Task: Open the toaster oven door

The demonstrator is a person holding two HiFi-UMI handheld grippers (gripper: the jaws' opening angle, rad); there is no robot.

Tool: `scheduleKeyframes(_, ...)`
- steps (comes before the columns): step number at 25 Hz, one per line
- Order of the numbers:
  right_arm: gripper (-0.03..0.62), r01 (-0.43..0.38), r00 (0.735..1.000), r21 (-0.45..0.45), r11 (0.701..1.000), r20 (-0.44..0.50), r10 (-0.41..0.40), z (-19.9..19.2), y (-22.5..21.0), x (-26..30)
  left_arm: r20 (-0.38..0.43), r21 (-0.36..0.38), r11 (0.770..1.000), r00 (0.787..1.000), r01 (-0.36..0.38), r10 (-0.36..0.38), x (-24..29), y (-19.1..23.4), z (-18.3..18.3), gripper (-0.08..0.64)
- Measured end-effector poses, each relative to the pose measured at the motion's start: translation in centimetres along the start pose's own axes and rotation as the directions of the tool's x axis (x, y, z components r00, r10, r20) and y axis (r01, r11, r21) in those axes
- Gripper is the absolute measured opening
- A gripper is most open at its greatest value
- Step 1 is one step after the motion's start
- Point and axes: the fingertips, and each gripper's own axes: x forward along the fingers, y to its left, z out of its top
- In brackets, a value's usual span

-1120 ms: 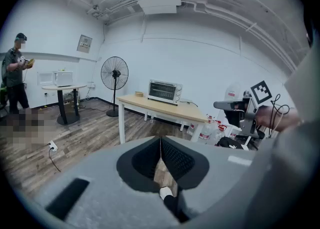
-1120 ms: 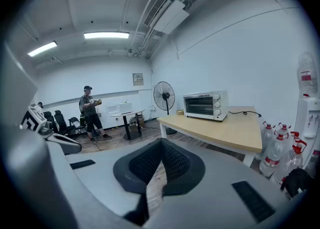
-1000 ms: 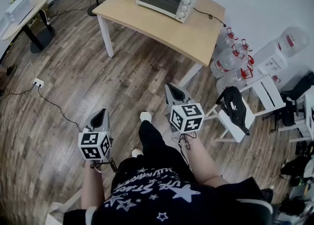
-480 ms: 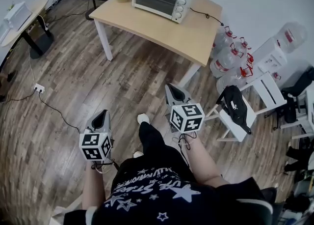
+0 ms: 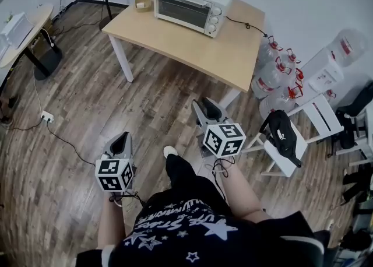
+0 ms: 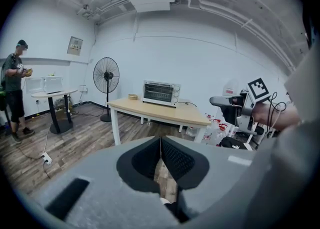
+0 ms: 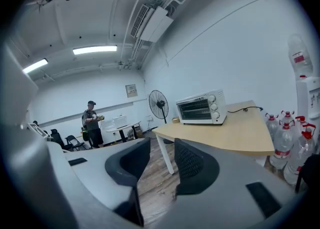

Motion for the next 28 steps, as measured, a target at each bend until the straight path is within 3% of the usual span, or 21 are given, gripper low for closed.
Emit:
scheduleKeyframes(6,0.205,0.012,1.0,0.032,0.999,-0.024,-0.011,1.8,-3.1,5.7,-0.014,0.024,1.0,1.0,0.006,-0.006,5.7,2.1,4.2,0.021)
scheduleKeyframes(10,0.222,0.037,0.999,0.058,0.998,-0.04,-0.035,2.9,-6.0,8.6,-0.029,0.038,0.999,0.999,0.02,-0.019,9.6,2.5,6.6,0.021)
scheduleKeyframes(18,0.225,0.069,0.997,0.092,0.993,-0.039,-0.066,5.6,-12.0,14.0,-0.046,0.065,0.996,0.997,0.057,-0.054,17.3,2.2,10.7,0.021)
scheduleKeyframes(28,0.218,0.053,0.998,0.135,0.989,-0.024,-0.05,7.8,-16.5,20.2,-0.051,0.096,0.994,0.998,0.043,-0.038,23.8,3.4,14.5,0.021)
